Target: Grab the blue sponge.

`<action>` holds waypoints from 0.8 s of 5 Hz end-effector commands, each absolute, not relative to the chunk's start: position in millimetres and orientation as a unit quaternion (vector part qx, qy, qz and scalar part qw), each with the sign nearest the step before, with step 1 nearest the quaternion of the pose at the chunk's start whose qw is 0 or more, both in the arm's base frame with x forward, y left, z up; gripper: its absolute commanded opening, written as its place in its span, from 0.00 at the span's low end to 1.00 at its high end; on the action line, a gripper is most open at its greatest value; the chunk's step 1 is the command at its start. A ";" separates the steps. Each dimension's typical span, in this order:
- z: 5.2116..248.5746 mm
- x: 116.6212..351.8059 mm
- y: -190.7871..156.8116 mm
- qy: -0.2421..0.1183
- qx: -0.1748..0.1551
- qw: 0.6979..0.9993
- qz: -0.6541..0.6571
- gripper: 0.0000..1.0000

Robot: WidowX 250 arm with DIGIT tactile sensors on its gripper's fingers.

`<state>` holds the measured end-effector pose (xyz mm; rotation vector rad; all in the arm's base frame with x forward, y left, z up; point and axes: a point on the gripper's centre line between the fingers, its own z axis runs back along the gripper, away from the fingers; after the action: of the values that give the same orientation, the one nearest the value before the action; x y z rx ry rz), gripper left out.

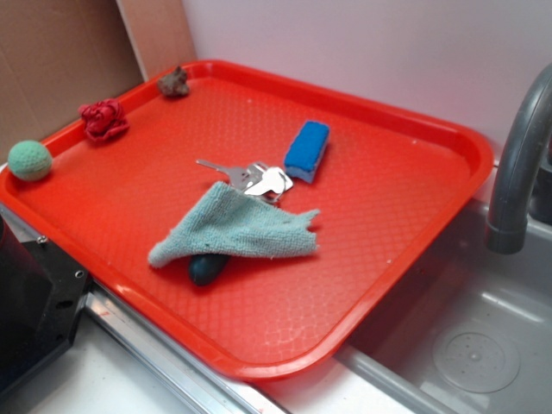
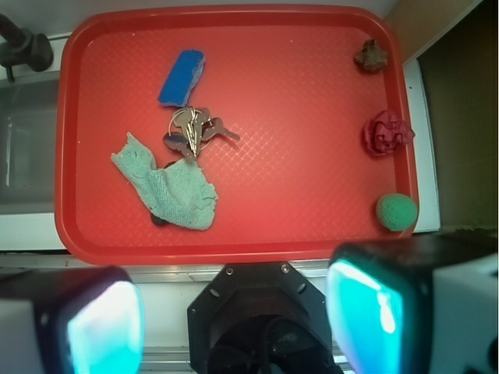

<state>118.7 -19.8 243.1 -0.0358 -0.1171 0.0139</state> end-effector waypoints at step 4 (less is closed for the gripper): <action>137.2 237.8 -6.9 -0.156 0.009 0.974 0.162 1.00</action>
<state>233.2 -8.4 127.2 0.0253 -0.2821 0.3224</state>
